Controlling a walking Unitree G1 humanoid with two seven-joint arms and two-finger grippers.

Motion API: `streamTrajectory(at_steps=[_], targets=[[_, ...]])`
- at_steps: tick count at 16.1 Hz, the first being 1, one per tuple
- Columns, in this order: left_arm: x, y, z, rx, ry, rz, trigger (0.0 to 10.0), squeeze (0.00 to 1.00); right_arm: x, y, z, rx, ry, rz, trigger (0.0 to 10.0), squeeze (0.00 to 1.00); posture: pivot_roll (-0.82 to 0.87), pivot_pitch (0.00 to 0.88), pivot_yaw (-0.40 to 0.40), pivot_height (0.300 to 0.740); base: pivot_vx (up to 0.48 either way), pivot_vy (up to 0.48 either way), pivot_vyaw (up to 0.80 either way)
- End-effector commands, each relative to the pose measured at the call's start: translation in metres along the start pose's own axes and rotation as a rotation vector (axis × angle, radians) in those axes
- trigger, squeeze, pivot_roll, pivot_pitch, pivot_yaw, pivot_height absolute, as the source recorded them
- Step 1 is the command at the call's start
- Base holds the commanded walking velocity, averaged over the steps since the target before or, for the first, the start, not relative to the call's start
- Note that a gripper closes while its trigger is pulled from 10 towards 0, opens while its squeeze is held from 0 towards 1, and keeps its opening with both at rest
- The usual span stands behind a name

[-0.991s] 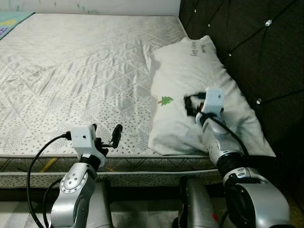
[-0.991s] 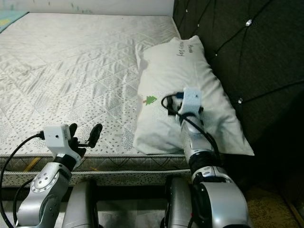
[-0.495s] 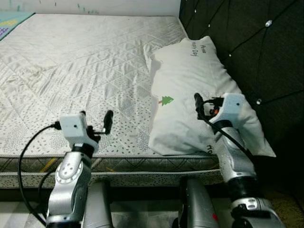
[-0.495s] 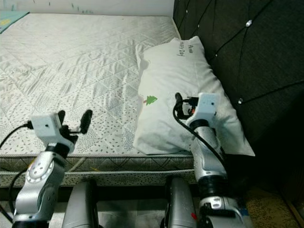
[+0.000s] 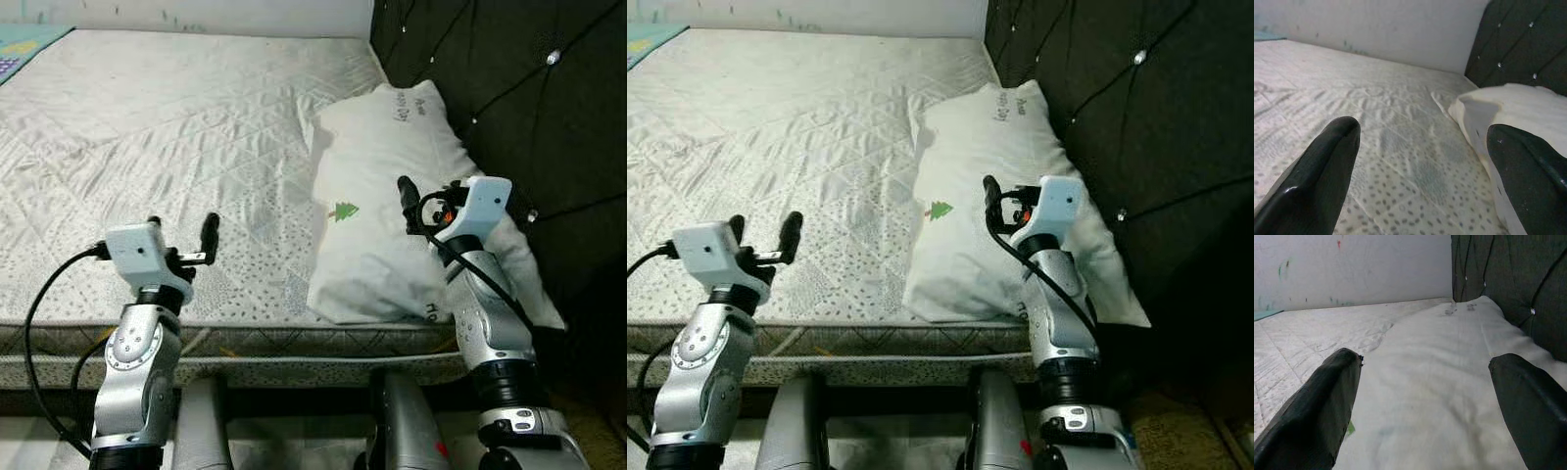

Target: Clean up the room

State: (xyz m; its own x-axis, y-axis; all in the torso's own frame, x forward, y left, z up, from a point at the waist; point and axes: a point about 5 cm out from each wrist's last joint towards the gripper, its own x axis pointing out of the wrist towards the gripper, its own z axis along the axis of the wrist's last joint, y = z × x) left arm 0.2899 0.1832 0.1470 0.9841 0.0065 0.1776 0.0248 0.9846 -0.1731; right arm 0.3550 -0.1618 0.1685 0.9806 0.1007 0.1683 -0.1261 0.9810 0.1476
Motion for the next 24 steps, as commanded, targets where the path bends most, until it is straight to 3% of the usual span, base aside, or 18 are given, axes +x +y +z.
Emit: streamTrajectory(at_steps=[1,4,9,13,16,24], targets=[[0.001,0.000,-0.003,0.000,0.000,0.016,10.0,0.00,0.002,-0.001,0.008,-0.004,-0.018,0.002,10.0,0.00,0.05,0.000,-0.043,0.582,0.000,0.000,0.00],[0.003,-0.007,-0.004,0.000,0.012,-0.015,10.0,0.00,-0.003,-0.006,0.005,-0.010,-0.006,-0.024,10.0,0.00,0.06,0.000,-0.029,0.617,0.000,0.000,0.00],[0.002,0.008,-0.008,0.014,0.046,0.080,10.0,0.00,-0.012,-0.004,-0.003,-0.022,0.015,-0.046,10.0,0.00,0.04,0.000,-0.005,0.687,0.000,0.000,0.00],[-0.005,-0.007,-0.004,0.010,0.056,0.008,10.0,0.00,-0.024,-0.013,-0.004,-0.017,0.039,-0.095,10.0,0.00,0.03,0.010,0.005,0.732,0.000,0.000,0.00],[-0.017,-0.007,-0.006,-0.011,0.072,0.018,10.0,0.00,-0.034,-0.019,-0.012,-0.009,0.075,-0.139,10.0,0.00,0.04,0.049,0.007,0.740,0.000,0.000,0.00],[-0.021,-0.016,-0.010,-0.064,0.120,-0.008,10.0,0.00,-0.043,-0.016,-0.013,-0.011,0.120,-0.154,10.0,0.00,0.02,0.088,-0.003,0.740,0.000,0.000,-0.05]])
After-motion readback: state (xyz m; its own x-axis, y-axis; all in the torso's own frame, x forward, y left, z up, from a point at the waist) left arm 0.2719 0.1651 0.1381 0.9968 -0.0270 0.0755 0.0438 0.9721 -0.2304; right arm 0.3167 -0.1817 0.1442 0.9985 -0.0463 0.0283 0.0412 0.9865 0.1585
